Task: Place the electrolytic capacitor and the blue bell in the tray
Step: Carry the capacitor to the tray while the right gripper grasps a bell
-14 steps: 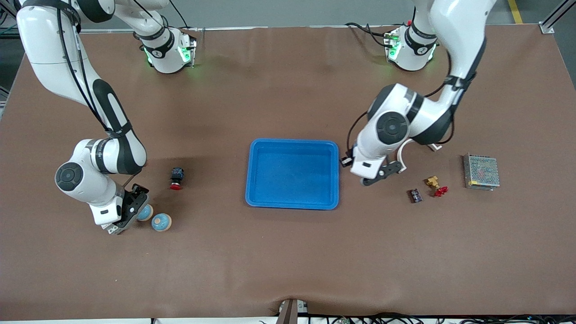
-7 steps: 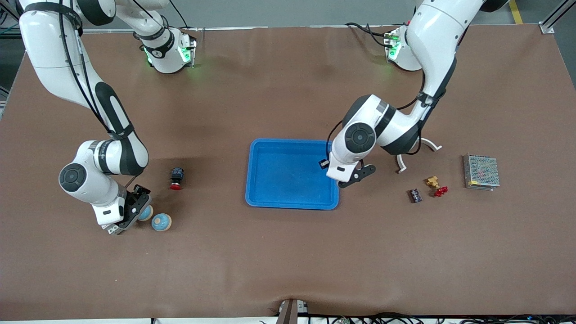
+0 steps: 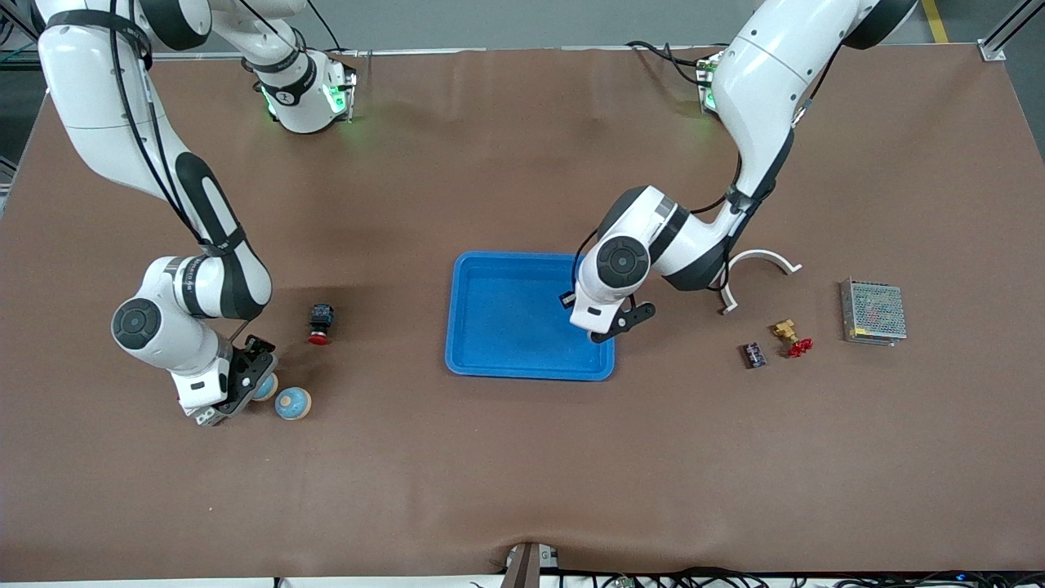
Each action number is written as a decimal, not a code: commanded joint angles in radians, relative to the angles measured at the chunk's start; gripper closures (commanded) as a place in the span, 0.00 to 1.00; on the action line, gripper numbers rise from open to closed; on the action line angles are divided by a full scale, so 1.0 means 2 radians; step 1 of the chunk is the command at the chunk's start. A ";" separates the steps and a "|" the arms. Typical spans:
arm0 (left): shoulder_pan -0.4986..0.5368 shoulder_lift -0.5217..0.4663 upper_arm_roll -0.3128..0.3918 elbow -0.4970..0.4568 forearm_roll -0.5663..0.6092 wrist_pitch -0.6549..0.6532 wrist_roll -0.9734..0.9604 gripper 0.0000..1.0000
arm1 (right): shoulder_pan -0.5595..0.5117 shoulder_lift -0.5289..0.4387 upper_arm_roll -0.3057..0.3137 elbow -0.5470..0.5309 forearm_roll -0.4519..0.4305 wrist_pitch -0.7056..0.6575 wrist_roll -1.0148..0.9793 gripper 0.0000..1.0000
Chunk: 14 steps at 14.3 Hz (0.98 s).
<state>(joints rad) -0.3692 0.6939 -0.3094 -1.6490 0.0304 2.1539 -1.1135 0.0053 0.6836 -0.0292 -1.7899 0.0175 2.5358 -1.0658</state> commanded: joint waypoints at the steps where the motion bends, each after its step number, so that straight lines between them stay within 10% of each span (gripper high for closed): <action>1: -0.006 0.015 0.004 0.015 0.012 0.006 -0.012 1.00 | -0.007 0.009 0.006 0.010 0.012 0.005 -0.008 0.00; 2: -0.006 0.016 0.004 0.015 0.012 0.008 -0.012 1.00 | -0.006 0.009 0.006 0.011 0.012 0.005 -0.008 0.00; 5: -0.006 0.023 0.004 0.015 0.012 0.015 -0.012 0.40 | -0.006 0.009 0.006 0.012 0.013 0.004 -0.006 0.34; 11: -0.003 0.017 0.004 0.015 0.012 0.015 -0.010 0.00 | -0.007 0.009 0.006 0.019 0.013 -0.002 -0.003 0.55; 14: 0.003 -0.002 0.004 0.015 0.023 0.010 -0.010 0.00 | -0.007 0.007 0.006 0.028 0.013 -0.010 -0.002 0.55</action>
<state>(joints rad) -0.3653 0.7253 -0.3071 -1.6199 0.0490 2.1878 -1.1136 0.0052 0.6891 -0.0287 -1.7684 0.0267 2.5378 -1.0649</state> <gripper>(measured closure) 0.000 0.326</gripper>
